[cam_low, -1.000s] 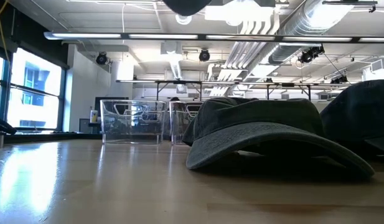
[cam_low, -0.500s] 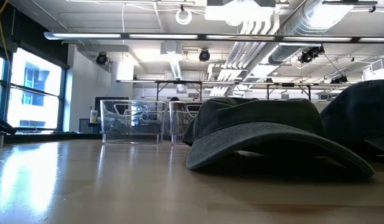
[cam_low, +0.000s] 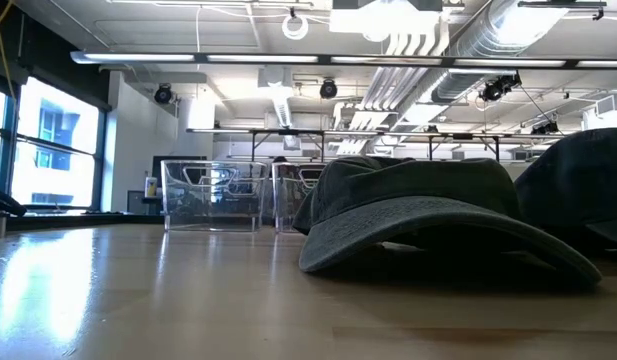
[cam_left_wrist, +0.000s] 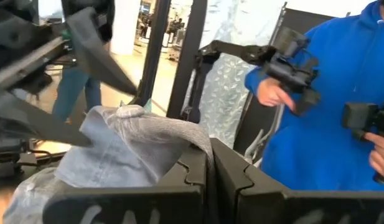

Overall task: Pick & Place hat
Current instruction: Put the left gray cap into the left transparent bin

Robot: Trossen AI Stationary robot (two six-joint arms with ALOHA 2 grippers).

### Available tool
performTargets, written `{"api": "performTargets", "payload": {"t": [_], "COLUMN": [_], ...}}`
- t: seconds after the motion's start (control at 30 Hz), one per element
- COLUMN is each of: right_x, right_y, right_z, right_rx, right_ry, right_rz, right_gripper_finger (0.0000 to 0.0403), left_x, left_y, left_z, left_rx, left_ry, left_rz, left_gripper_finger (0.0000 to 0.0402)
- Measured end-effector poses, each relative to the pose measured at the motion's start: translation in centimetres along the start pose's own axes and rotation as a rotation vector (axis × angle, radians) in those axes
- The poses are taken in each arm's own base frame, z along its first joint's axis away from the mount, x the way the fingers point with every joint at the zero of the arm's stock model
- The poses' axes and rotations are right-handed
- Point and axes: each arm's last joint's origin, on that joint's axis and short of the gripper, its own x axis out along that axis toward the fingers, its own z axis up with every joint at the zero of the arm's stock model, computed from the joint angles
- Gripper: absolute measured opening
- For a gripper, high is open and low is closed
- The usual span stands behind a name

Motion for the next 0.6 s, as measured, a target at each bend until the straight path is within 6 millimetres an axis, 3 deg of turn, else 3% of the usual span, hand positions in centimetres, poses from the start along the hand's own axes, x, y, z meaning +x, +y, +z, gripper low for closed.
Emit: {"api": "performTargets", "payload": {"t": [0.13,0.33,0.47,0.6], "right_x": [1.9,4.0,3.8,3.2], "right_y": [-1.2,-0.9,0.2,1.5], "right_z": [0.1,-0.4,-0.5,-0.4], "right_rx": [0.027,0.031,0.069,0.101], "right_ry": [0.012,0.054,0.080,0.083], "right_rz": [0.139,0.276,0.304,0.311], "right_gripper_finger": [0.0289,0.0279,0.0243,0.0178], "left_x": [0.0,0.0,0.0,0.0], "left_y": [0.2,0.5,0.5,0.5], "left_z": [0.0,-0.4,-0.5,-0.5], "left_rx": [0.002,0.014,0.008,0.005], "left_ry": [-0.006,0.016,0.021,0.021], "left_rz": [0.059,0.151,0.153,0.154], "left_gripper_finger": [0.0000,0.0000,0.0000,0.0000]}}
